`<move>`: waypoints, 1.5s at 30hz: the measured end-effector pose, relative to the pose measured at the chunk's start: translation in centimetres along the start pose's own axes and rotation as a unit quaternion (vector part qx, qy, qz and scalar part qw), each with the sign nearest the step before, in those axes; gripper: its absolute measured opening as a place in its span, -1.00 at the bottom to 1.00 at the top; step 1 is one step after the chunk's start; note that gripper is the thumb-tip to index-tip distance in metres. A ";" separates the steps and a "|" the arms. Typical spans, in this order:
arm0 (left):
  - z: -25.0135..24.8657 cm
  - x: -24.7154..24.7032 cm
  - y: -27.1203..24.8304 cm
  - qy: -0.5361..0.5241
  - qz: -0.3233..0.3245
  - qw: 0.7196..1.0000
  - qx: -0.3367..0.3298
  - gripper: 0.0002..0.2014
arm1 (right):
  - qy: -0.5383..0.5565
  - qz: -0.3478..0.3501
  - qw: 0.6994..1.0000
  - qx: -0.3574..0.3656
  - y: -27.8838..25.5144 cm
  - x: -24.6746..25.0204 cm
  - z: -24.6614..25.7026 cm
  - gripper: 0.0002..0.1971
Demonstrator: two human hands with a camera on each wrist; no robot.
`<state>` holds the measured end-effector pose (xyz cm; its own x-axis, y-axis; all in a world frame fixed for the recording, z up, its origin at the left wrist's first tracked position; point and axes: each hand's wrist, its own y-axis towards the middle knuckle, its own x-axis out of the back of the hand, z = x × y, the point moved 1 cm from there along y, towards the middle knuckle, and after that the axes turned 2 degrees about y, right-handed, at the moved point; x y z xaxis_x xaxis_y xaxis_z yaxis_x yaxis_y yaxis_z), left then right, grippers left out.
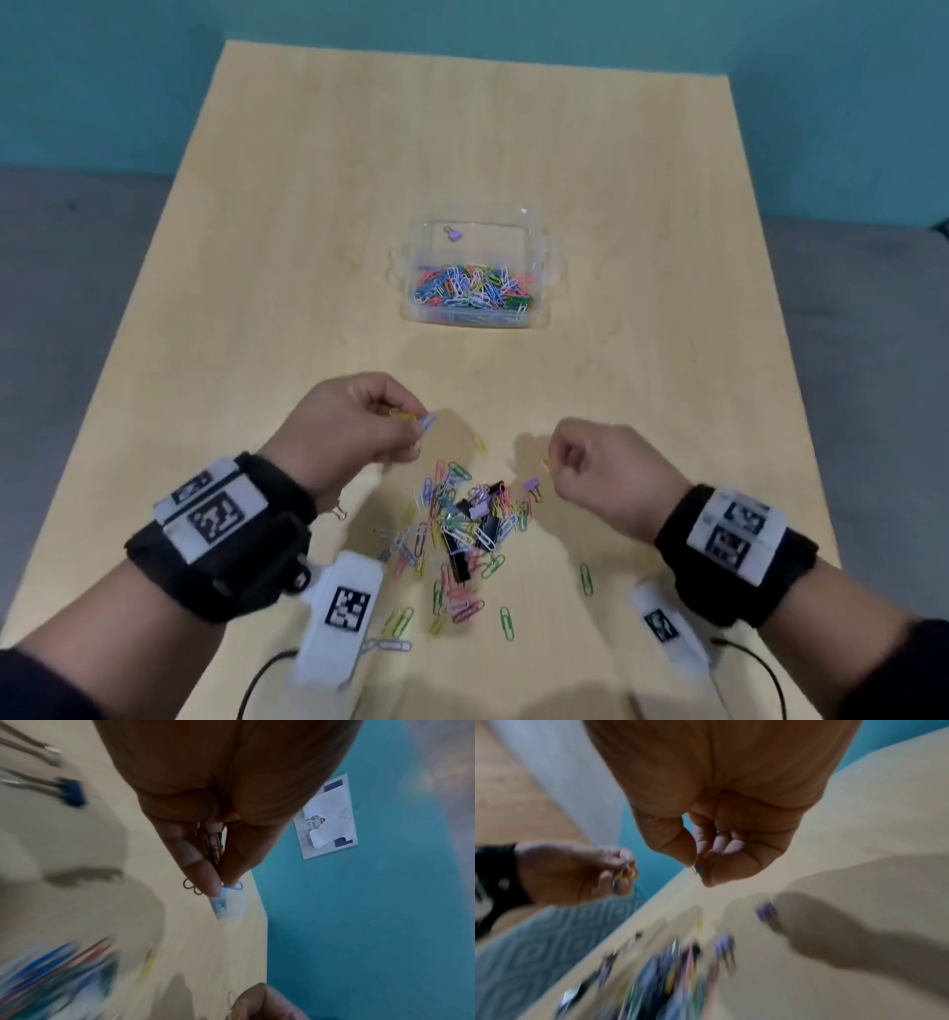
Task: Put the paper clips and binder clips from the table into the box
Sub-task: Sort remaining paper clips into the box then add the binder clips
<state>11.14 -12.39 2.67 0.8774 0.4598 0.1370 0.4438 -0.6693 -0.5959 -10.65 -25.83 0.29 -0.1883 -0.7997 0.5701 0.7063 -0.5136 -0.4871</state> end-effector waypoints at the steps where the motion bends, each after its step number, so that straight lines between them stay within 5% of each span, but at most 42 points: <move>1: -1.3 -0.1 1.4 0.004 -0.012 1.000 -0.012 -0.88 | 0.044 -0.024 0.999 -0.005 1.5 1.3 1.0 -0.91; 7: -7.3 -1.1 10.2 0.027 -0.102 0.991 -0.079 -0.80 | 0.102 -0.135 0.985 -0.012 11.8 6.8 6.3 -0.94; 11: -8.0 -2.2 12.2 0.030 -0.086 0.992 -0.089 -0.84 | 0.114 -0.126 0.985 -0.032 14.3 7.6 7.5 -0.97; 16: -5.4 0.7 10.3 -0.008 -0.131 0.988 -0.087 -0.81 | 0.013 -0.150 0.989 0.002 10.3 7.5 5.0 -0.86; 19: -2.0 2.3 6.9 0.090 -0.135 0.983 -0.087 -0.78 | -0.029 -0.101 0.994 -0.005 4.2 5.1 1.8 -0.90; 23: 4.0 1.0 2.1 0.396 -0.033 0.910 -0.117 -0.76 | -0.086 -0.045 0.995 -0.014 -3.5 -1.1 -3.4 -0.96; 27: 7.7 -1.5 0.7 0.451 0.018 0.876 -0.169 -0.68 | -0.095 -0.042 0.995 -0.003 -7.7 -7.8 -4.6 -0.75; 33: 6.8 -4.7 -1.0 0.524 0.035 0.811 -0.258 -0.72 | -0.060 -0.010 0.996 0.071 -8.2 -10.6 -2.1 -0.73; 37: 7.6 -5.9 -2.1 0.551 0.061 0.796 -0.242 -0.68 | -0.105 -0.074 0.989 0.076 -7.7 -9.6 -1.5 -0.77; 45: 8.6 -7.1 -0.8 0.566 0.018 0.788 -0.243 -0.93 | -0.188 -0.085 0.975 0.082 -4.8 -10.4 0.1 -0.74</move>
<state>2.95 -10.10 -4.59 0.3703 -0.1951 0.9082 0.1913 -0.9407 -0.2801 -12.00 -15.02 -3.23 -0.0701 -0.5219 0.8501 0.7920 -0.5473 -0.2706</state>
